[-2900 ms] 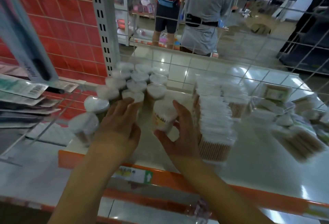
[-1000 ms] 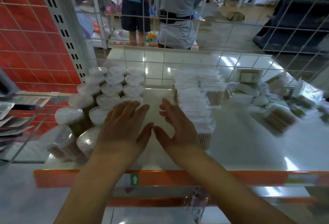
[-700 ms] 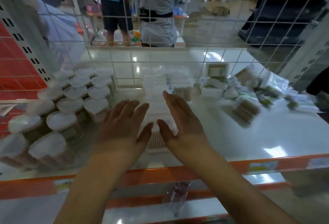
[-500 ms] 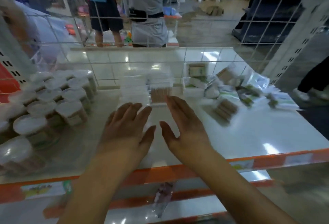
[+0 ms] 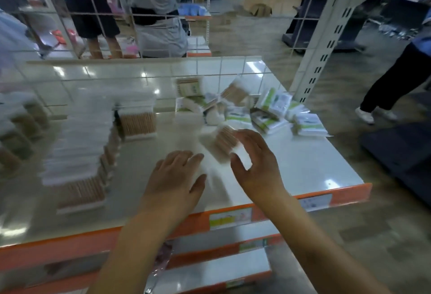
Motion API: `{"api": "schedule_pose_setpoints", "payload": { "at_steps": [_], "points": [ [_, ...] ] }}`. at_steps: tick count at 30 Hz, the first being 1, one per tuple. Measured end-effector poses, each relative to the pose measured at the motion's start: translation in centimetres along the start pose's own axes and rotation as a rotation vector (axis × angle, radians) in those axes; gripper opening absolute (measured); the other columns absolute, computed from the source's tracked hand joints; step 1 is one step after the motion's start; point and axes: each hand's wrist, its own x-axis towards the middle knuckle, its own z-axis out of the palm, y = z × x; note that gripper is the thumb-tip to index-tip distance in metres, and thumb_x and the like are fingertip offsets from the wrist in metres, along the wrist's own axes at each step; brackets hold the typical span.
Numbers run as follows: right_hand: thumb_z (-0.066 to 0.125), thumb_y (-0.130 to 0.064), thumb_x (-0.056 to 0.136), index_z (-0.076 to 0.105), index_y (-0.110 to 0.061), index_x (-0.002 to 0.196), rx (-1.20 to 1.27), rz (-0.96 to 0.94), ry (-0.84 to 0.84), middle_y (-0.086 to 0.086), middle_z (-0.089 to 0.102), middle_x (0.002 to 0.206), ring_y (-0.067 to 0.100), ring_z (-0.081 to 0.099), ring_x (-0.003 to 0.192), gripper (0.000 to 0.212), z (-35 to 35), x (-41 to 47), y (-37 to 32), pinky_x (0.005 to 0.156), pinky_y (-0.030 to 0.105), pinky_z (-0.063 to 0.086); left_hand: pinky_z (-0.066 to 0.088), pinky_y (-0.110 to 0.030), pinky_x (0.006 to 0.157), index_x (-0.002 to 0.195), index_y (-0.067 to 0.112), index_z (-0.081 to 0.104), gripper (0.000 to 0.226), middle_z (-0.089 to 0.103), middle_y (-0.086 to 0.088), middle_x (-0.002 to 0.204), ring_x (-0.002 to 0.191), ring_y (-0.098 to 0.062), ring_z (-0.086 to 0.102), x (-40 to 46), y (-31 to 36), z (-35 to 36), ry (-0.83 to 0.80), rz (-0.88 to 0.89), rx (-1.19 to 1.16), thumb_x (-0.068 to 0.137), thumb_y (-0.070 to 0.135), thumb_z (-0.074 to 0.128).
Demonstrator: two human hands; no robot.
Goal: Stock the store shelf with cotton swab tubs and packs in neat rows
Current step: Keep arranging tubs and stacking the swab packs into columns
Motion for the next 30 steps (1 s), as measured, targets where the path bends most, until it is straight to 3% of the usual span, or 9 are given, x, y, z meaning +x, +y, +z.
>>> {"api": "schedule_pose_setpoints", "payload": {
  "at_steps": [7, 10, 13, 16, 19, 23, 26, 28, 30],
  "points": [
    [0.055, -0.004, 0.088, 0.059, -0.003, 0.118, -0.015, 0.195, -0.08, 0.013, 0.06, 0.119, 0.032, 0.055, 0.111, 0.031, -1.6, 2.1, 4.2, 0.091, 0.035, 0.044, 0.053, -0.043, 0.07, 0.098, 0.005, 0.068, 0.047, 0.067, -0.013, 0.092, 0.086, -0.035, 0.063, 3.3, 2.3, 3.4, -0.096, -0.083, -0.072, 0.075, 0.033, 0.037],
    [0.056, -0.018, 0.091, 0.055, -0.006, 0.124, -0.056, 0.222, -0.127, 0.011, 0.059, 0.12, 0.028, 0.053, 0.112, 0.035, -1.2, 3.5, 4.4, 0.089, 0.031, 0.041, 0.052, -0.043, 0.074, 0.095, 0.003, 0.067, 0.054, 0.066, -0.014, 0.095, 0.089, -0.035, 0.061, 3.8, 3.1, 4.1, -0.109, -0.119, -0.085, 0.071, 0.034, 0.029],
    [0.048, -0.039, 0.094, 0.044, -0.01, 0.132, -0.199, 0.314, -0.395, 0.012, 0.056, 0.123, 0.028, 0.05, 0.114, 0.048, -0.6, 5.1, 3.9, 0.085, 0.033, 0.04, 0.047, -0.04, 0.082, 0.1, 0.004, 0.062, 0.047, 0.062, -0.014, 0.105, 0.099, -0.035, 0.055, 4.0, 3.9, 4.5, -0.148, -0.147, -0.089, 0.07, 0.029, 0.036],
    [0.046, -0.043, 0.093, 0.049, -0.008, 0.119, -0.296, 0.327, -0.537, 0.013, 0.059, 0.114, 0.031, 0.054, 0.107, 0.044, 0.4, 5.6, 3.9, 0.071, 0.03, 0.035, 0.044, -0.038, 0.086, 0.114, 0.007, 0.06, 0.053, 0.06, -0.012, 0.113, 0.103, -0.034, 0.053, 3.9, 4.2, 4.6, -0.158, -0.159, -0.128, 0.072, 0.029, 0.038],
    [0.051, -0.04, 0.092, 0.053, -0.007, 0.106, -0.218, 0.319, -0.493, 0.012, 0.062, 0.103, 0.031, 0.056, 0.098, 0.036, 0.7, 5.1, 4.4, 0.067, 0.03, 0.035, 0.036, -0.025, 0.092, 0.124, 0.01, 0.056, 0.049, 0.057, -0.007, 0.121, 0.112, -0.026, 0.051, 3.5, 3.7, 4.6, -0.155, -0.243, -0.32, 0.081, 0.031, 0.044],
    [0.055, -0.035, 0.091, 0.056, -0.006, 0.113, -0.025, 0.305, -0.299, 0.013, 0.066, 0.103, 0.031, 0.058, 0.096, 0.036, 0.0, 4.0, 4.5, 0.078, 0.04, 0.046, 0.033, -0.013, 0.085, 0.125, 0.017, 0.056, 0.04, 0.056, 0.004, 0.122, 0.115, -0.011, 0.051, 2.7, 3.4, 4.0, -0.101, -0.316, -0.548, 0.09, 0.035, 0.055],
    [0.058, -0.034, 0.089, 0.056, -0.008, 0.118, 0.147, 0.297, -0.15, 0.009, 0.067, 0.099, 0.027, 0.061, 0.089, 0.038, -0.4, 3.2, 3.9, 0.075, 0.042, 0.049, 0.039, -0.008, 0.078, 0.128, 0.027, 0.049, 0.06, 0.06, 0.014, 0.11, 0.102, 0.001, 0.056, 2.7, 3.9, 3.4, -0.051, -0.362, -0.76, 0.077, 0.059, 0.051],
    [0.059, -0.03, 0.089, 0.055, -0.011, 0.124, 0.253, 0.322, -0.089, 0.001, 0.065, 0.1, 0.02, 0.062, 0.085, 0.04, -0.8, 2.7, 2.9, 0.072, 0.038, 0.052, 0.043, -0.007, 0.075, 0.125, 0.032, 0.044, 0.057, 0.062, 0.016, 0.098, 0.09, 0.01, 0.058, 3.1, 4.7, 2.8, 0.016, -0.409, -0.947, 0.077, 0.059, 0.058],
    [0.06, -0.03, 0.088, 0.055, -0.014, 0.125, 0.331, 0.344, -0.067, -0.006, 0.062, 0.099, 0.012, 0.061, 0.081, 0.04, -1.5, 2.0, 1.7, 0.066, 0.022, 0.051, 0.048, -0.012, 0.075, 0.12, 0.029, 0.047, 0.049, 0.068, 0.012, 0.092, 0.087, 0.006, 0.062, 3.5, 5.7, 2.2, 0.091, -0.42, -1.167, 0.077, 0.044, 0.063]
  ]
}}
